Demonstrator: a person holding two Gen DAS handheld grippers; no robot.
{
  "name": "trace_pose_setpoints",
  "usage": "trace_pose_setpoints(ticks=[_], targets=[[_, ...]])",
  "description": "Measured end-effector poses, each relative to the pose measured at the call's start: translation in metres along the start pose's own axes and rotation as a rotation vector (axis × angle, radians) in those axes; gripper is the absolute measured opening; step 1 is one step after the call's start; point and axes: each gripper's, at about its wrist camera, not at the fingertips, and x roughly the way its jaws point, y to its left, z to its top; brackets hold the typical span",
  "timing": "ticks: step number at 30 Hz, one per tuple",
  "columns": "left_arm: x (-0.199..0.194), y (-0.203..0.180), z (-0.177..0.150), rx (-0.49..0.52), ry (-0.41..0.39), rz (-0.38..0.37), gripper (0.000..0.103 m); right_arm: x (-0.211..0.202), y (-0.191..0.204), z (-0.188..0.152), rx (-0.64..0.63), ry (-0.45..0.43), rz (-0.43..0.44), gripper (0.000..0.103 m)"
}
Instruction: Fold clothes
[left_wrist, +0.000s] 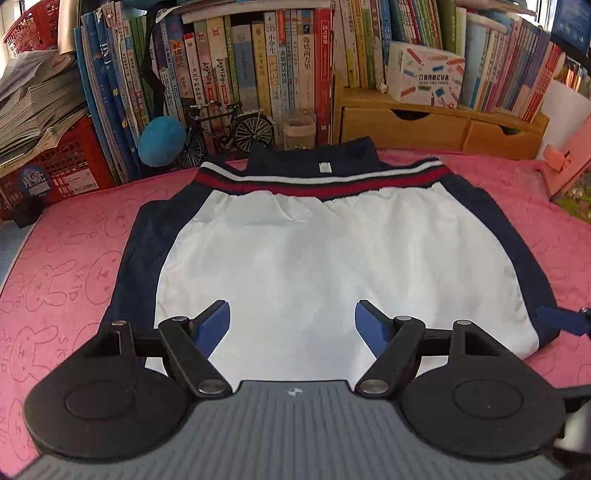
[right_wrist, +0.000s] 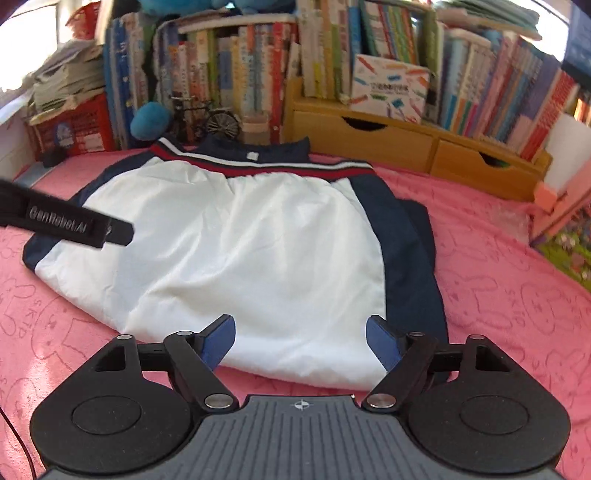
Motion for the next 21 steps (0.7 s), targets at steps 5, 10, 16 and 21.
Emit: trace_pose_setpoints(ticks=[5, 10, 16, 21], targets=[[0.034, 0.001, 0.046, 0.085, 0.01, -0.016, 0.075, 0.052, 0.05, 0.009, -0.098, 0.084, 0.017, 0.083], [0.109, -0.005, 0.06, 0.198, 0.143, -0.003, 0.071, 0.061, 0.039, -0.015, 0.054, 0.074, 0.015, 0.091], [0.165, 0.005, 0.1, 0.112, 0.166, -0.004, 0.076, 0.062, 0.036, -0.019, 0.059, 0.069, 0.018, 0.093], [0.179, 0.0, 0.111, 0.151, 0.134, 0.0, 0.08, 0.067, 0.031, -0.015, 0.093, 0.104, -0.015, 0.099]])
